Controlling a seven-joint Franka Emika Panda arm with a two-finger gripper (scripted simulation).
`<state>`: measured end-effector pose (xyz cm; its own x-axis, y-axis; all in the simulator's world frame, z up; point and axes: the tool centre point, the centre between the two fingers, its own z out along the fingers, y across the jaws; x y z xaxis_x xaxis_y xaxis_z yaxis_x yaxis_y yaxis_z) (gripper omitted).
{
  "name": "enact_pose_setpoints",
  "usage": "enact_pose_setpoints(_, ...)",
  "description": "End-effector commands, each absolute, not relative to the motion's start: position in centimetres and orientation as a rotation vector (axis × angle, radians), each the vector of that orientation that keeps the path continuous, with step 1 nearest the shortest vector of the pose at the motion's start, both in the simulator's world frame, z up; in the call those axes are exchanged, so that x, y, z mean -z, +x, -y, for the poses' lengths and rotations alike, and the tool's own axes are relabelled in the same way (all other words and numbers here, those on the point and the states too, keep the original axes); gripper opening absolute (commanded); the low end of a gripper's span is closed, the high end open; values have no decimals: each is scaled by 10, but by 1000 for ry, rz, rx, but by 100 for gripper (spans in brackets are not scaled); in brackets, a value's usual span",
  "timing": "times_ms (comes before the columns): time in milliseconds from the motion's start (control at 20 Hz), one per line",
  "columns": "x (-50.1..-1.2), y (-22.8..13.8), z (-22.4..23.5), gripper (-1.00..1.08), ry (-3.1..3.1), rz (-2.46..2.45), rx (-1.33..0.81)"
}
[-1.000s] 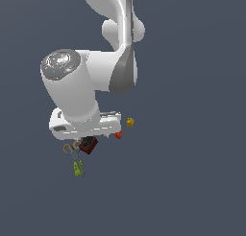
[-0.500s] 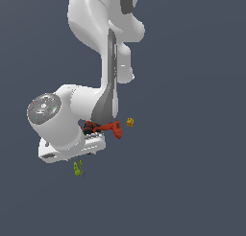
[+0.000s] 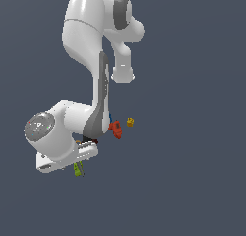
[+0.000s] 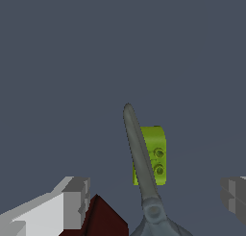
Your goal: Pick up a designated object from a clutter of objects.
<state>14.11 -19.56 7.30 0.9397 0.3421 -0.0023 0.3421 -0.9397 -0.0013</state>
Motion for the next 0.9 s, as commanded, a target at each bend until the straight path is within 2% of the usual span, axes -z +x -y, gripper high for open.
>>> enact_pose_setpoints(0,-66,143,200,100,-3091,563,-1)
enact_pose_setpoints(450,-57,142,202,100,-3090,567,-2)
enact_pose_setpoints(850,-18,142,202,100,-3089,571,0)
